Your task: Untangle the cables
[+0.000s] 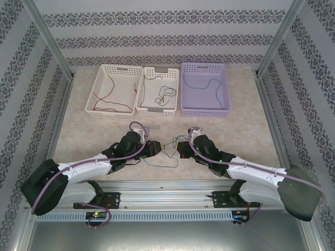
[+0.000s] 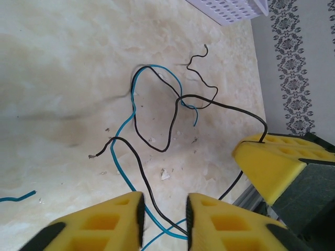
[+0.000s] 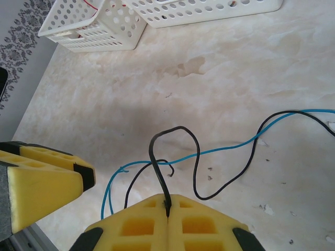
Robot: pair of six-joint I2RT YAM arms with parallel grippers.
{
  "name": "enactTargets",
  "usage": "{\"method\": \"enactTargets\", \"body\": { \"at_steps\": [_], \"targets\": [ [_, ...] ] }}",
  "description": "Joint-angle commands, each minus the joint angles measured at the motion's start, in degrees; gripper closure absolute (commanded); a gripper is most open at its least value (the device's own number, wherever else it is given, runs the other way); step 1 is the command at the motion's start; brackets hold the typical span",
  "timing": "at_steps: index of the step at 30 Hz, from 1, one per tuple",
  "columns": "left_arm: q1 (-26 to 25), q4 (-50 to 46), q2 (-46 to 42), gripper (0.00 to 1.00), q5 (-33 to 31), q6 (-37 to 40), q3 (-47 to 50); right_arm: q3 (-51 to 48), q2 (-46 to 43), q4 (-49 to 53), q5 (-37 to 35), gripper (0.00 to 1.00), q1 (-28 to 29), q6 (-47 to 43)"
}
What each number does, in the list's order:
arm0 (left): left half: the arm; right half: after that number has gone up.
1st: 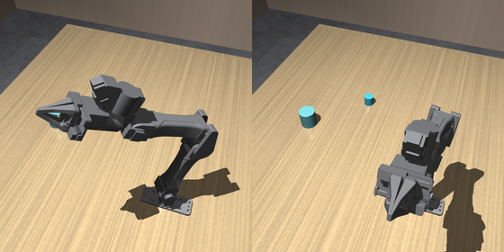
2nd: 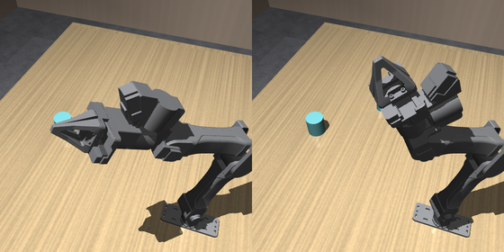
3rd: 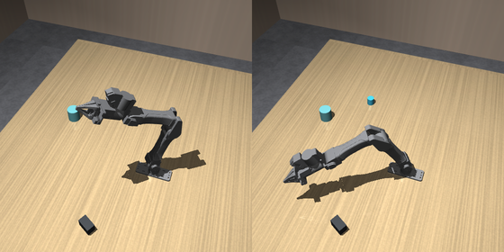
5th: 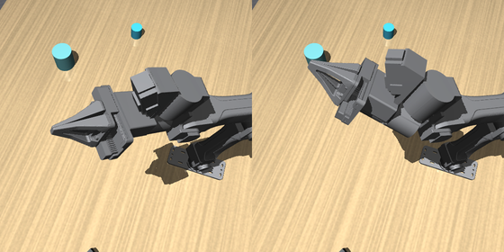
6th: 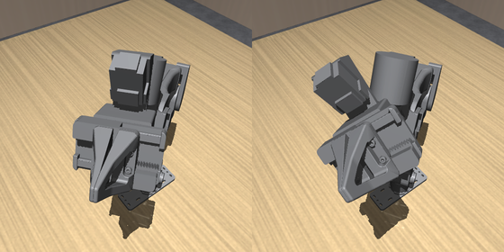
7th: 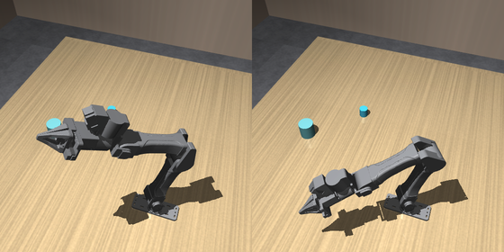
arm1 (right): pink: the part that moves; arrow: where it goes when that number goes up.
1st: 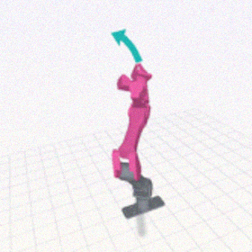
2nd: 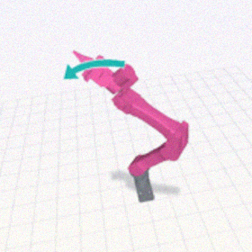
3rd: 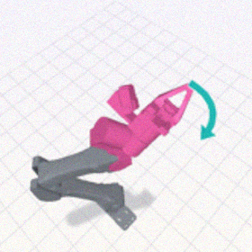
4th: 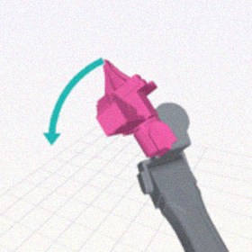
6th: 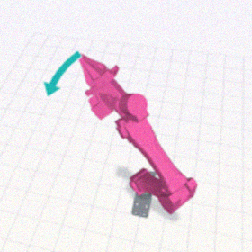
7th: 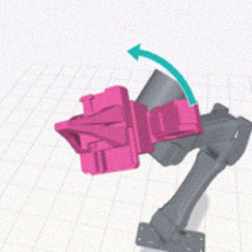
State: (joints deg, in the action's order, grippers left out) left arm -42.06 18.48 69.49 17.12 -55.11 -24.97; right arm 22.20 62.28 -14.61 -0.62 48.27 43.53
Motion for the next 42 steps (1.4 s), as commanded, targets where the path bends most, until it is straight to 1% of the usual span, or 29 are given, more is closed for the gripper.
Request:
{"method": "enactTargets", "body": {
  "at_steps": [1, 5, 10, 14, 24, 30, 33, 35, 37, 39, 42],
  "targets": [
    [-0.65, -1.36, 0.17, 0.65, -0.06, 1.15, -0.25, -0.66, -0.97, 0.11, -0.8, 1.0, 0.42, 0.59],
    [-0.65, -1.99, 0.24, 0.59, -0.47, 1.28, 0.19, -0.9, -1.02, -0.06, -1.0, 1.0, 0.47, 0.64],
    [-0.65, -0.71, 2.08, 0.6, 0.14, 0.88, -0.75, -0.77, -0.23, -0.75, -0.56, 1.0, 0.43, 0.98],
    [-0.65, 1.01, 4.7, 0.67, 1.59, 0.55, -1.57, -0.75, -0.14, -0.78, -0.59, 1.0, 0.42, 1.1],
    [-0.65, 3.15, 6.47, 0.7, 1.81, -0.55, -0.96, -0.75, 0.43, -1.38, -0.39, 1.0, 0.42, 1.24],
    [-0.69, 6.95, 9.27, 0.77, 2.99, -2.17, -0.7, -0.83, 0.69, -1.69, -0.28, 1.0, 0.51, 1.52],
    [-0.67, 7.11, 9.59, 0.86, 3.18, -2.27, -0.69, -0.93, 0.47, -1.4, -0.37, 1.0, 0.59, 1.47],
    [-0.65, 5.78, 8.55, 0.99, 2.84, -1.91, -0.69, -1.06, 0.1, -0.93, -0.69, 1.0, 0.57, 1.32],
    [-0.31, 1.89, 5.65, 1.0, 1.67, -0.81, -0.78, -1.27, -0.81, 0.64, -2.1, 1.0, 0.52, 1.04],
    [0.88, -4.39, 0.47, 1.0, 0.07, 1.02, -0.95, -1.92, -2.42, 3.04, -5.15, 1.0, 0.36, 1.2],
    [4.01, -16.69, -9.68, 1.0, -2.27, 4.74, -1.87, -4.94, -6.14, 5.19, -6.9, 1.0, -2.27, 2.1]
  ]
}}
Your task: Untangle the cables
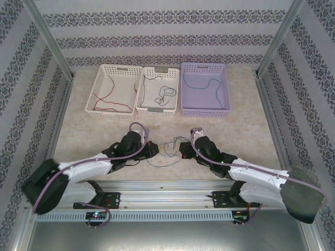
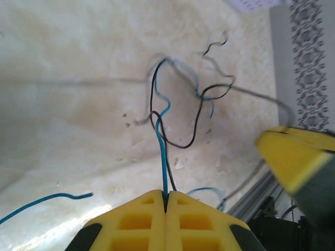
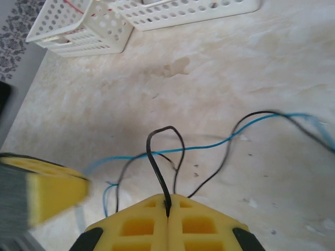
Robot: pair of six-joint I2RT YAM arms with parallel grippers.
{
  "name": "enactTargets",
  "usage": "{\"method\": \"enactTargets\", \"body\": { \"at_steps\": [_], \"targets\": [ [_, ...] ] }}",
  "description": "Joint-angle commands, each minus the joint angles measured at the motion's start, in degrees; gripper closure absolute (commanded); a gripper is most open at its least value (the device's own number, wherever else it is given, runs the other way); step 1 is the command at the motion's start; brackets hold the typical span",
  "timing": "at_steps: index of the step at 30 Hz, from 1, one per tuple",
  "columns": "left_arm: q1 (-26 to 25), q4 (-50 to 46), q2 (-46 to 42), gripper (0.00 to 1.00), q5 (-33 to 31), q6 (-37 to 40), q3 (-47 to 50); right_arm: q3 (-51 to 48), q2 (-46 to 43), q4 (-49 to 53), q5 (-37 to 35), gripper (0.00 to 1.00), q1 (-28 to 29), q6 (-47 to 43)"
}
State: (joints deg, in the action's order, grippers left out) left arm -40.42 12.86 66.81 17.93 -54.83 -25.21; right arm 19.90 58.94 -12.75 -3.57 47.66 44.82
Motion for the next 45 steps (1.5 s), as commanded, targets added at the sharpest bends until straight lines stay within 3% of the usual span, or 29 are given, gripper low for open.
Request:
{"method": "enactTargets", "body": {
  "at_steps": [1, 6, 11, 25, 35, 39, 45],
  "targets": [
    [3.65, -15.79, -10.41, 1.0, -3.77, 5.84, -2.42, -3.54, -4.63, 4.31, -3.71, 1.0, -3.29, 1.17],
    [9.58, -34.47, -21.86, 1.0, -5.42, 11.85, -7.91, -6.77, -16.13, 11.57, -0.68, 1.0, -13.32, 1.2],
    [15.17, -47.61, -26.57, 1.0, -6.31, 17.15, -16.14, -7.13, -26.79, 22.62, 1.97, 1.0, -23.3, 0.24],
    [18.35, -65.78, -25.48, 1.0, -16.64, 28.88, -44.22, -8.56, -36.58, 32.76, 15.38, 1.0, -47.46, -0.58],
    [18.42, -69.88, -24.46, 1.0, -20.61, 32.26, -56.52, -9.03, -36.35, 34.06, 19.69, 1.0, -54.46, -0.9],
    [18.41, -69.91, -22.97, 1.0, -18.42, 31.8, -60.39, -9.51, -36.35, 33.81, 19.21, 1.0, -54.57, -0.43],
    [18.33, -69.99, -20.37, 1.0, -21.3, 33.87, -69.77, -9.57, -36.91, 34.5, 18.63, 1.0, -55.12, -0.3]
  ]
}}
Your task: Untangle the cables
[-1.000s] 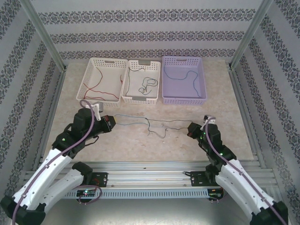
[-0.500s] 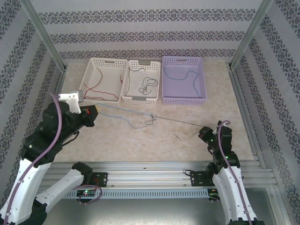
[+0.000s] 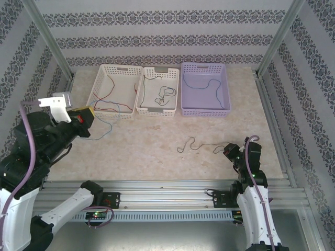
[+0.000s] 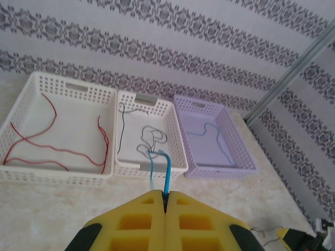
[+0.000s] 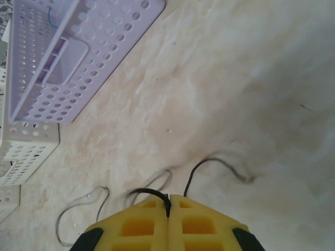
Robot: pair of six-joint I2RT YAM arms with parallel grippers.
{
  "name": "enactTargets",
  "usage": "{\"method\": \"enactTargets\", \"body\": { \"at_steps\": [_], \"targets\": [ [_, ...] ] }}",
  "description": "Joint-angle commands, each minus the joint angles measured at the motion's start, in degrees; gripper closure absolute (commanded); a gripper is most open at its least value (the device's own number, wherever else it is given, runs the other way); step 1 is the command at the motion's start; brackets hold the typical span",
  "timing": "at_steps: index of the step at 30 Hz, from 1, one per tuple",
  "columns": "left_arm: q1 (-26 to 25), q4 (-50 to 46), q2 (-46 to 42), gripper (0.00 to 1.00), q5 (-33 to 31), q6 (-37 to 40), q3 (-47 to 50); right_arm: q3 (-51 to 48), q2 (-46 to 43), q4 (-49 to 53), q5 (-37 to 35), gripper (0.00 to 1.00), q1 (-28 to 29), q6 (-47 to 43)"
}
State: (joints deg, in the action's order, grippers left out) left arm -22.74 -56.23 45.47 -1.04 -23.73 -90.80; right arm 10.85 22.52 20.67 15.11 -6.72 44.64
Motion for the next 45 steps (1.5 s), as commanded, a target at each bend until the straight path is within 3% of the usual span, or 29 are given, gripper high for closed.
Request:
{"method": "enactTargets", "body": {
  "at_steps": [1, 4, 13, 19, 29, 39, 45],
  "targets": [
    [0.72, -1.04, 1.47, 1.0, -2.79, 3.19, -5.86, -0.46, -0.63, 1.38, -0.17, 1.0, -0.96, -0.14],
    [0.66, -1.2, 2.75, 1.0, -3.18, 3.6, -9.18, -0.89, -0.73, 0.42, 0.85, 1.0, -1.36, -0.04],
    [0.63, 7.94, 6.99, 1.0, 4.89, -0.48, -8.08, -1.94, -1.03, -3.98, 6.88, 1.0, -1.28, -0.89],
    [0.6, 21.9, 15.62, 1.0, 15.55, -4.63, -7.11, -2.32, -3.9, -3.76, 8.02, 1.0, -1.19, -1.68],
    [0.14, 47.0, 34.56, 1.0, 23.38, -9.23, -9.68, -3.46, -5.88, -4.57, 9.84, 1.0, -0.62, -1.49],
    [-4.59, 57.25, 57.05, 1.0, 23.43, -12.39, -24.73, -3.25, -6.98, -4.41, 7.94, 1.0, 3.21, -2.63],
    [-7.61, 51.5, 72.6, 1.0, 21.49, -10.26, -41.34, -2.93, -8.46, -3.29, 6.86, 1.0, 5.24, -3.11]
  ]
}}
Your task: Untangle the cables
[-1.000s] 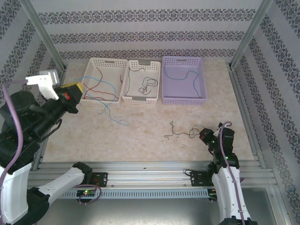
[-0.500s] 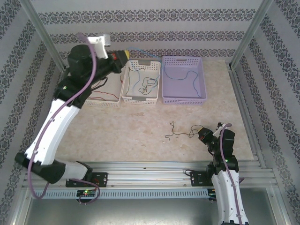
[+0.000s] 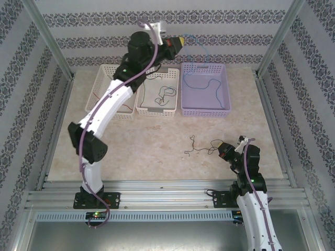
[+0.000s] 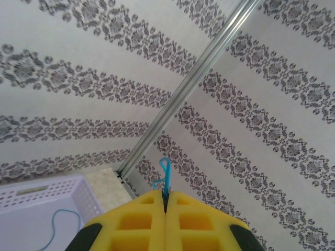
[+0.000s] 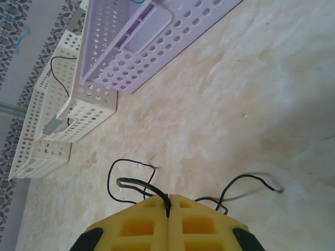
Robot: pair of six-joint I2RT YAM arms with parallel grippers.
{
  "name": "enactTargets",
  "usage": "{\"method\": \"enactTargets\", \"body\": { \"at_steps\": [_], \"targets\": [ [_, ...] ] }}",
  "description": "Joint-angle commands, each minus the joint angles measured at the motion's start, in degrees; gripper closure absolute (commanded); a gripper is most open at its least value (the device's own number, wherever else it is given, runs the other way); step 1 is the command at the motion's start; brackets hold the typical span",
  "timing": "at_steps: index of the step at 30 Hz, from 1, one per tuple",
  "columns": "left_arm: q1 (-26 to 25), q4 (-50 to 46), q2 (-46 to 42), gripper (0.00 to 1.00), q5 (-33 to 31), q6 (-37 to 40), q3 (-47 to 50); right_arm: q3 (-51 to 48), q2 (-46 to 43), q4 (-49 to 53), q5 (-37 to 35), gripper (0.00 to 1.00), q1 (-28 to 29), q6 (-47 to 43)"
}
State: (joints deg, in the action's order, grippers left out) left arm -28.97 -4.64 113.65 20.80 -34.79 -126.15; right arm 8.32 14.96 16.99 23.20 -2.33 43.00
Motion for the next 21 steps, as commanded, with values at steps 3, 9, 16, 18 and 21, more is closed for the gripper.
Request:
{"method": "enactTargets", "body": {
  "at_steps": [3, 9, 16, 18, 21],
  "targets": [
    [-2.14, -3.28, 13.09, 1.0, -1.09, 0.88, -15.71, -0.58, -1.21, 0.16, -1.14, 1.0, 1.51, -1.02],
    [-2.72, -5.87, 27.93, 1.0, -4.14, -0.59, -29.64, -0.23, -1.4, 0.1, -0.88, 1.0, 2.66, -1.01],
    [-2.82, -4.74, 35.21, 1.0, -5.42, -2.31, -29.25, 0.31, -1.78, 0.14, -0.96, 1.0, 3.69, -1.26],
    [-2.76, -5.43, 36.43, 1.0, -5.23, -2.3, -28.91, 0.37, -1.69, -0.05, -1.04, 1.0, 3.88, -1.3],
    [-2.87, -6.58, 37.66, 1.0, -4.72, -2.05, -28.28, 0.36, -1.44, -0.21, -1.38, 1.0, 4.3, -1.43]
  ]
}}
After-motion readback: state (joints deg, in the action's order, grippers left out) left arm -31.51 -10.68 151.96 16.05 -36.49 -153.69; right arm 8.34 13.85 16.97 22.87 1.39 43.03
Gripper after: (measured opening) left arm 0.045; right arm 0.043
